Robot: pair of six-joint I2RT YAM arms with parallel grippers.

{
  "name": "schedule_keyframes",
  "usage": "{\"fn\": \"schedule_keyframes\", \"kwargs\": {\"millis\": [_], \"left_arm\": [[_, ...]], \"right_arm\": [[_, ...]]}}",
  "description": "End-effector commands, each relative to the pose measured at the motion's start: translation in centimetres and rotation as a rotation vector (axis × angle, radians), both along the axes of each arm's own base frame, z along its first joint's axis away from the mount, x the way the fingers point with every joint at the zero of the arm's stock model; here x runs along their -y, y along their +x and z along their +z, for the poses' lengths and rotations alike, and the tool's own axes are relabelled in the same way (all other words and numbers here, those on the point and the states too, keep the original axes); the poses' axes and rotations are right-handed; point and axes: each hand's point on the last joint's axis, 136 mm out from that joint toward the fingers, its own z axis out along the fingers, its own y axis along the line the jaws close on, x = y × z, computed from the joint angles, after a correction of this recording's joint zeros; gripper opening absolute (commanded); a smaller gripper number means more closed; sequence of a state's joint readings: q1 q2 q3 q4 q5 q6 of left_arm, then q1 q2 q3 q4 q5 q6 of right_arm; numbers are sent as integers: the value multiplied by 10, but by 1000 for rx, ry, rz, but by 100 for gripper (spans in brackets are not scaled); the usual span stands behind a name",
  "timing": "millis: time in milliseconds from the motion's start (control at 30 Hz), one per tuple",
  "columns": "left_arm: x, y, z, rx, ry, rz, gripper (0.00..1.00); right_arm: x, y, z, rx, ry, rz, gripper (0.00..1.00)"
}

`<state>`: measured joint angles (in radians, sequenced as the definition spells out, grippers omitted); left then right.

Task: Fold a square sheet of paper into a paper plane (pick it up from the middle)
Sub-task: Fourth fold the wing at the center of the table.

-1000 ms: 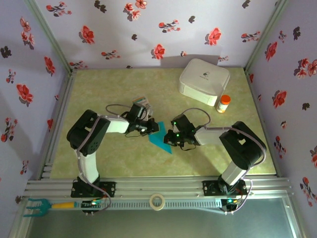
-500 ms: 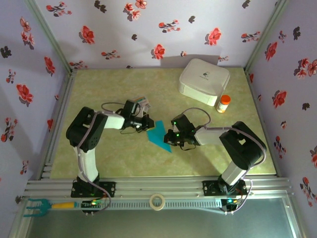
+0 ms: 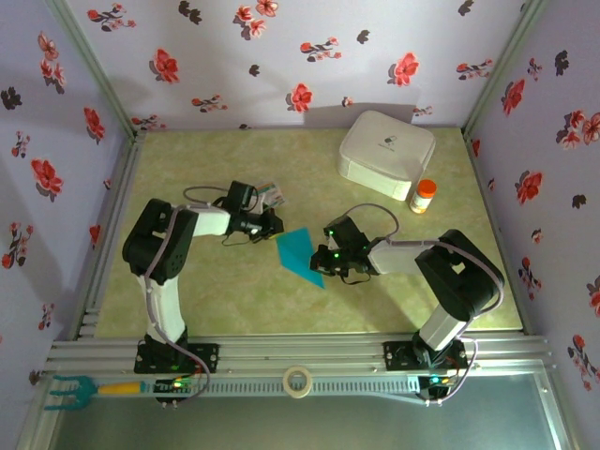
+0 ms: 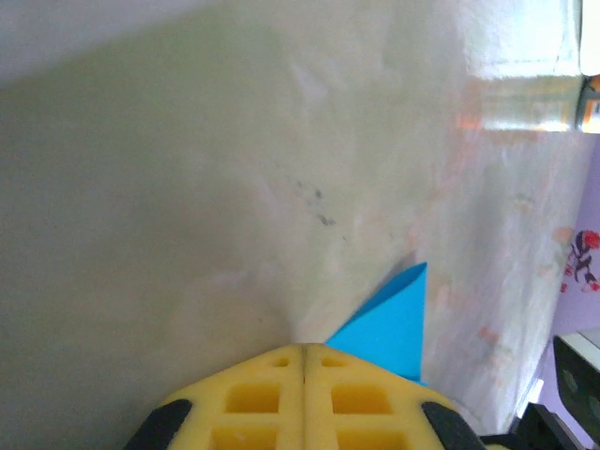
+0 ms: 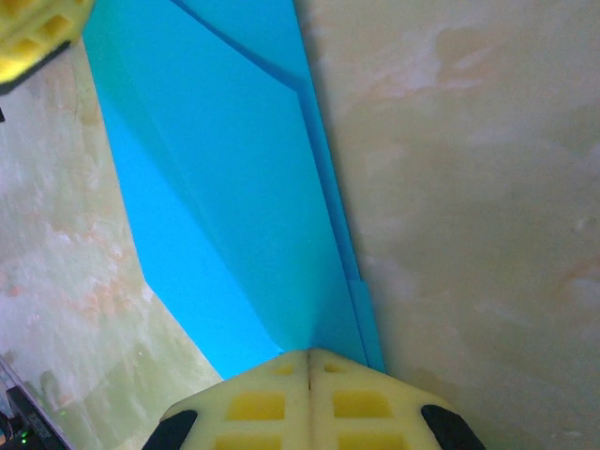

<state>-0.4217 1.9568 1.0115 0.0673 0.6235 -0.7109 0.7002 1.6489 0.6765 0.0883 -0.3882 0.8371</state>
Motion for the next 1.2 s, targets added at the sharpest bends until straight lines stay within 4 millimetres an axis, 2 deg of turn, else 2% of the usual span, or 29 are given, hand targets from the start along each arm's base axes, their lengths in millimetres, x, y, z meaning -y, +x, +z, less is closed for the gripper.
{"fn": "schedule_keyframes", "kwargs": {"millis": [0,233,367,600,700,900,1167], "left_arm": [[-15,11,-1,24,69,30,2],[-4,5,45,120,61,27,2],[7,-12,53,139,68,-4,3],[49,-53,35,68,-2,-101,2],[57,-63,25,45,-3,-122,3],[50,-71,-6,-7,38,-111,2],[39,-80,-27,-35,74,-106,2]], "right_arm": [[31,-25,-30,-92,-138,-1,0],[31,-25,-29,-88,-136,-4,0],[30,-24,-28,-85,-132,-3,0],[29,-22,-24,-77,-125,-5,0],[29,-22,-24,-77,-124,-8,0],[21,-16,-13,-58,-80,-10,0],[-16,-1,37,14,74,55,3]]}}
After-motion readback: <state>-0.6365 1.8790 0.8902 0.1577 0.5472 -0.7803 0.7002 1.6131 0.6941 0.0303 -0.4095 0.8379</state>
